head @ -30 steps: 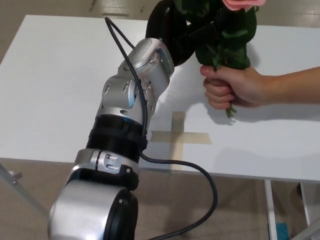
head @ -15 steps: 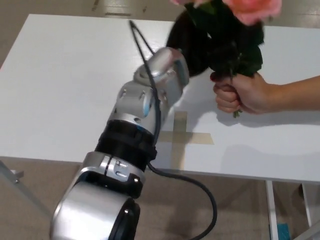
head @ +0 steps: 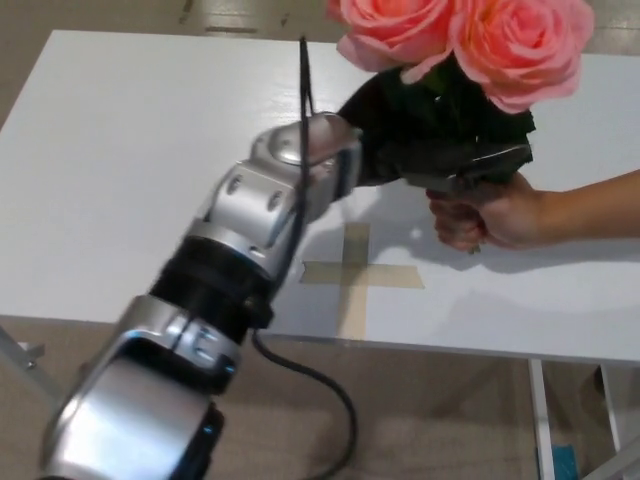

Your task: Use the left hand to pick up the rose and passes it to a human.

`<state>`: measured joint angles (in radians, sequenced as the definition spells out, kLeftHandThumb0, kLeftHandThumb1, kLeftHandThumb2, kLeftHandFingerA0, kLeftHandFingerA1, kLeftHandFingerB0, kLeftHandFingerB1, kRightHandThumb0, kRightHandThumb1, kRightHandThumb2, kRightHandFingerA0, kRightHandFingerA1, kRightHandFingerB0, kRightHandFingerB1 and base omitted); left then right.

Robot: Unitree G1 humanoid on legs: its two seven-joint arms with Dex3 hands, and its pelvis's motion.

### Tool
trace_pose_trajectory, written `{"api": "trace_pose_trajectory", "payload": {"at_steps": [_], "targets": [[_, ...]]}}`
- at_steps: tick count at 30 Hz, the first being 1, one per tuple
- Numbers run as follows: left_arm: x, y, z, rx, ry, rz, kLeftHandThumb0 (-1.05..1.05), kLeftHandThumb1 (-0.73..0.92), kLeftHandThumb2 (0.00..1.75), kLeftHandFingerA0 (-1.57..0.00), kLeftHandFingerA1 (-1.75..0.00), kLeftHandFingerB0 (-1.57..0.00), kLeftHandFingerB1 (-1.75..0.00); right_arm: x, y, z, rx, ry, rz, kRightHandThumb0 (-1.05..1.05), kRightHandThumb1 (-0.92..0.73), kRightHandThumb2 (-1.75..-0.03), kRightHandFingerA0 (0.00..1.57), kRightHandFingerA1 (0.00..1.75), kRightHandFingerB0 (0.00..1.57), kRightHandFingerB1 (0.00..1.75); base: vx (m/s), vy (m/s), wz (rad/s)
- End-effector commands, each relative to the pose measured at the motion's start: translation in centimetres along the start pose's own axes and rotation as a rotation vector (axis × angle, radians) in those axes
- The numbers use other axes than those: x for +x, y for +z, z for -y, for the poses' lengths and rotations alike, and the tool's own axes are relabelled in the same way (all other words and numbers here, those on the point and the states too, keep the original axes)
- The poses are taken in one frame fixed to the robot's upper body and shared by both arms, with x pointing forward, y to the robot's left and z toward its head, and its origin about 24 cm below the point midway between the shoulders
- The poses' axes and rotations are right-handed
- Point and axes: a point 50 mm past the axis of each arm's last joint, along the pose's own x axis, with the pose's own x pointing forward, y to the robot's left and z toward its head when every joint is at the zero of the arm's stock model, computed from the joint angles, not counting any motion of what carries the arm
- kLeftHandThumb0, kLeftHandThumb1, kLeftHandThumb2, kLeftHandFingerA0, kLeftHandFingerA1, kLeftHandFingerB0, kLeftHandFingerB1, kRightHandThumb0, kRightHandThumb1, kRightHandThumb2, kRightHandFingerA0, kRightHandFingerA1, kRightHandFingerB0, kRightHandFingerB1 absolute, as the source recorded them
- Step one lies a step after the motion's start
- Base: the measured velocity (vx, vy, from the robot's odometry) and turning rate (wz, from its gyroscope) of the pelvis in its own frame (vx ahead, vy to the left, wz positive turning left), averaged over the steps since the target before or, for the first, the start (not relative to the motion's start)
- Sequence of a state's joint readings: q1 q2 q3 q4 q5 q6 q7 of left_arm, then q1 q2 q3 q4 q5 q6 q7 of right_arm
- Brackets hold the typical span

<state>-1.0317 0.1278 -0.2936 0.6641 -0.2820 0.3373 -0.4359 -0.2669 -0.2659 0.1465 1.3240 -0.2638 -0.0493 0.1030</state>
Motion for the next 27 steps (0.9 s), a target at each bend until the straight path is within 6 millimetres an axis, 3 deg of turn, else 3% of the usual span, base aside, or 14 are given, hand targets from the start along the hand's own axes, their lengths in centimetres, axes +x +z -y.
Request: {"api": "trace_pose_trajectory", "payload": {"at_steps": [1, 3, 4, 6, 11, 12, 17, 25, 26, 27], "targets": [[-2.4, 0.8, -2.5, 0.152, -0.135, -0.099, -0.8, 0.48, 0.56, 0.0, 0.0, 0.0, 0.0, -0.3, -2.0, -0.1, 0.01, 0.01, -0.053, -0.36, -0.71, -0.61, 0.59, 0.42, 0.45, 0.36, 0.0, 0.0, 0.0], [-2.5, 0.8, -2.5, 0.153, -0.139, -0.101, -0.8, 0.48, 0.56, 0.0, 0.0, 0.0, 0.0, -0.3, -2.0, -0.1, 0.01, 0.01, -0.053, -0.36, -0.71, -0.61, 0.59, 0.42, 0.45, 0.36, 0.0, 0.0, 0.0], [-4.0, 1.7, -3.7, 0.172, -0.114, -0.081, -0.8, 0.48, 0.56, 0.0, 0.0, 0.0, 0.0, -0.4, -2.4, -0.2, 0.008, 0.016, -0.064, -0.36, -0.71, -0.61, 0.59, 0.42, 0.45, 0.36, 0.0, 0.0, 0.0], [-5.0, 2.3, -4.4, 0.189, -0.106, -0.075, -0.79, 0.48, 0.56, 0.0, 0.0, 0.0, 0.0, -0.4, -2.4, 0.0, 0.01, 0.015, -0.064, -0.36, -0.72, -0.61, 0.58, 0.42, 0.45, 0.36, 0.0, 0.0, 0.0], [-5.4, 2.4, -4.5, 0.194, -0.113, -0.079, -0.79, 0.48, 0.56, 0.0, 0.0, 0.0, 0.0, -0.4, -2.4, -0.1, 0.01, 0.016, -0.066, -0.36, -0.72, -0.61, 0.58, 0.42, 0.45, 0.36, 0.0, 0.0, 0.0], [-6.4, 2.2, -5.2, 0.257, -0.11, -0.098, -0.81, 0.48, 0.56, 0.0, 0.0, 0.0, 0.0, -0.5, -3.0, -0.4, 0.001, 0.017, -0.078, -0.36, -0.72, -0.61, 0.59, 0.42, 0.46, 0.36, 0.0, 0.0, 0.0], [-7.9, 2.2, -6.5, 0.285, -0.087, -0.128, -0.83, 0.47, 0.57, 0.0, 0.0, 0.0, 0.0, -0.5, -3.0, -0.4, -0.016, 0.012, -0.079, -0.36, -0.72, -0.61, 0.59, 0.42, 0.46, 0.37, 0.0, 0.0, 0.0], [-9.7, 2.1, -7.5, 0.34, -0.035, -0.106, -0.84, 0.47, 0.58, 0.0, 0.0, 0.0, 0.0, -0.5, -2.7, 0.2, -0.006, 0.0, -0.078, -0.36, -0.72, -0.62, 0.6, 0.42, 0.46, 0.36, 0.0, 0.0, 0.0], [-10.8, 2.6, -7.4, 0.389, -0.031, -0.093, -0.82, 0.47, 0.55, 0.0, 0.0, 0.0, -0.04, -0.5, -2.9, 0.3, 0.013, 0.003, -0.08, -0.36, -0.72, -0.62, 0.59, 0.42, 0.46, 0.36, 0.0, 0.0, 0.0], [-11.5, 2.8, -7.3, 0.429, -0.037, -0.093, -0.71, 0.4, 0.8, 0.0, 0.0, 0.0, -0.05, -0.6, -3.1, 0.4, 0.024, 0.003, -0.081, -0.36, -0.72, -0.61, 0.59, 0.42, 0.46, 0.36, 0.0, 0.0, 0.0]]}}
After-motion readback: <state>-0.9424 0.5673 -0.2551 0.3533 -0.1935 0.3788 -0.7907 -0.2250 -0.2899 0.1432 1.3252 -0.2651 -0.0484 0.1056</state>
